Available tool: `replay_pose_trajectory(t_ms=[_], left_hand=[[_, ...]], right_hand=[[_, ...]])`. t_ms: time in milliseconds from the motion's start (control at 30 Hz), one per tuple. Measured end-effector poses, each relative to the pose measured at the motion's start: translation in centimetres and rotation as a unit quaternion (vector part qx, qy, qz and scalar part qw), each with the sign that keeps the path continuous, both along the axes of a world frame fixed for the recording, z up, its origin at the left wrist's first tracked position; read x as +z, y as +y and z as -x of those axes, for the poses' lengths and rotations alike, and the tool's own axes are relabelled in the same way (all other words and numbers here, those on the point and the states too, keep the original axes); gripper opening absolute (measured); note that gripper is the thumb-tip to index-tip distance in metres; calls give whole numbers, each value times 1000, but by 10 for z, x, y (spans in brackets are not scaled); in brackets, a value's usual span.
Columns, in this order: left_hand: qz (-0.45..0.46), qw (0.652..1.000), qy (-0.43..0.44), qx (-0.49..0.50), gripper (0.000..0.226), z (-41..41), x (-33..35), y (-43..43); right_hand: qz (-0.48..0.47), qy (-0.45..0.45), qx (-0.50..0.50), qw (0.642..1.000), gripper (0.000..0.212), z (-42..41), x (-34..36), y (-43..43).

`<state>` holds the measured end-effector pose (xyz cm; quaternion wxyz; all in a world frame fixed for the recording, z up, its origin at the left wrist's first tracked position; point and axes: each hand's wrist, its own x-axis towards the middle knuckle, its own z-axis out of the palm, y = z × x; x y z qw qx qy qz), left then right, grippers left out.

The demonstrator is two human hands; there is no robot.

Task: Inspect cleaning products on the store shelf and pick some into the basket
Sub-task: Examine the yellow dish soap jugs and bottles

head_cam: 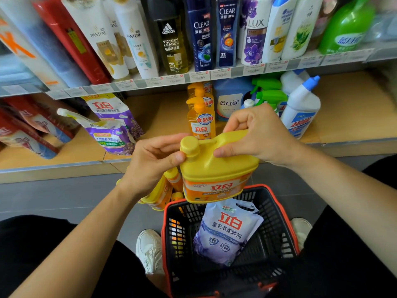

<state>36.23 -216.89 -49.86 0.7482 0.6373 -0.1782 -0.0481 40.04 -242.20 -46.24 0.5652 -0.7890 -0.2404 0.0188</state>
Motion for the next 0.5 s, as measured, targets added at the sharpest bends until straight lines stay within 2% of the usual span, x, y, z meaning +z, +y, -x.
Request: replay_pose_trajectory(t_ms=[133,300,500], left_hand=[[-57,994,-67,64,46,3,1,-1],[-137,971,-136,139,50,6,-5,-8],[-127,989,-68,28,54,1,8,-4]], right_hand=[[1,-13,-31,999,42,0,-3,2],[6,-26,-72,997,37,2,-9,7],[11,11,-30,999,48,-2,-2,2]])
